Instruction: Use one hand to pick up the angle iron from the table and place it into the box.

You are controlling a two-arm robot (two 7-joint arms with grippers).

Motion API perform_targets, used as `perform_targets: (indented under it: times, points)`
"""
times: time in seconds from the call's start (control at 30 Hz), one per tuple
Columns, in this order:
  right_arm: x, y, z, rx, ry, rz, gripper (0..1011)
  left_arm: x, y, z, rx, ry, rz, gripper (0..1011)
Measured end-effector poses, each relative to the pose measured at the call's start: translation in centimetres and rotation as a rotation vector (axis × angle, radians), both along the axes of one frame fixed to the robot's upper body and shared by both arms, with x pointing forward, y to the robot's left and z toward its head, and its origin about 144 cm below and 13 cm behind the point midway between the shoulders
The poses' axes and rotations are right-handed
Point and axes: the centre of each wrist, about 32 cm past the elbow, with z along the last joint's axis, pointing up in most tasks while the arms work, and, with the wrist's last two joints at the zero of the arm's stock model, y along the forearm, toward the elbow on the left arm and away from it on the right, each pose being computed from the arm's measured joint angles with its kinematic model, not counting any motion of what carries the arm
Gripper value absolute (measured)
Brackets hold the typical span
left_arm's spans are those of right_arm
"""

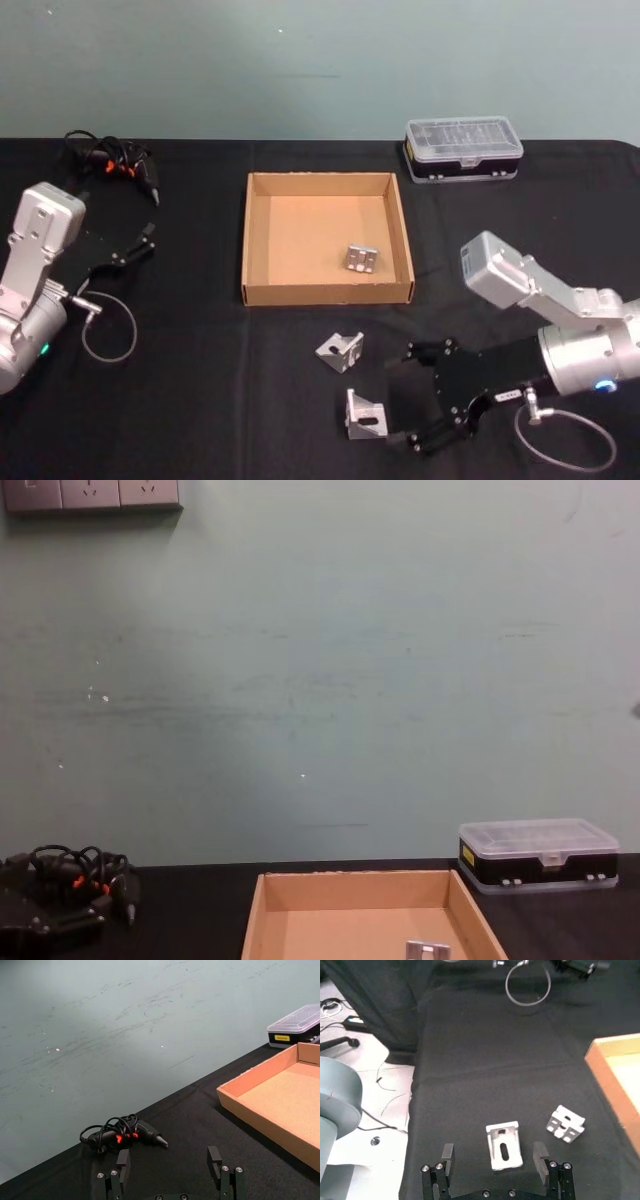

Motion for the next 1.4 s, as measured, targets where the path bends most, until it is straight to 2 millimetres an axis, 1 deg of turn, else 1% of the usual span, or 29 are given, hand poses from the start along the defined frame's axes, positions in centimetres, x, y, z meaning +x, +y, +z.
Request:
perform_targets:
  times: [0.1,0.2,0.53,0.87,1.4]
  points:
    - [0.2,0.3,-1.0,-0.002,0.018,0.003,1004,0.0,0.0,0.0,0.0,0.0,0.0,1012]
    - [0.4,0.6,-1.6,0.003,0.027,0.007,1004,0.0,0.0,0.0,0.0,0.0,0.0,1011]
    - [1.1,1.6,-2.8,0.011,0.042,0.019,1004,0.0,0.0,0.0,0.0,0.0,0.0,1011]
    - [1.7,2.5,-3.7,0.017,0.045,0.024,1004,0.0,0.0,0.0,0.0,0.0,0.0,1011]
    - [2.8,3.6,-4.4,0.03,0.038,0.031,1004,0.0,0.0,0.0,0.0,0.0,0.0,1011]
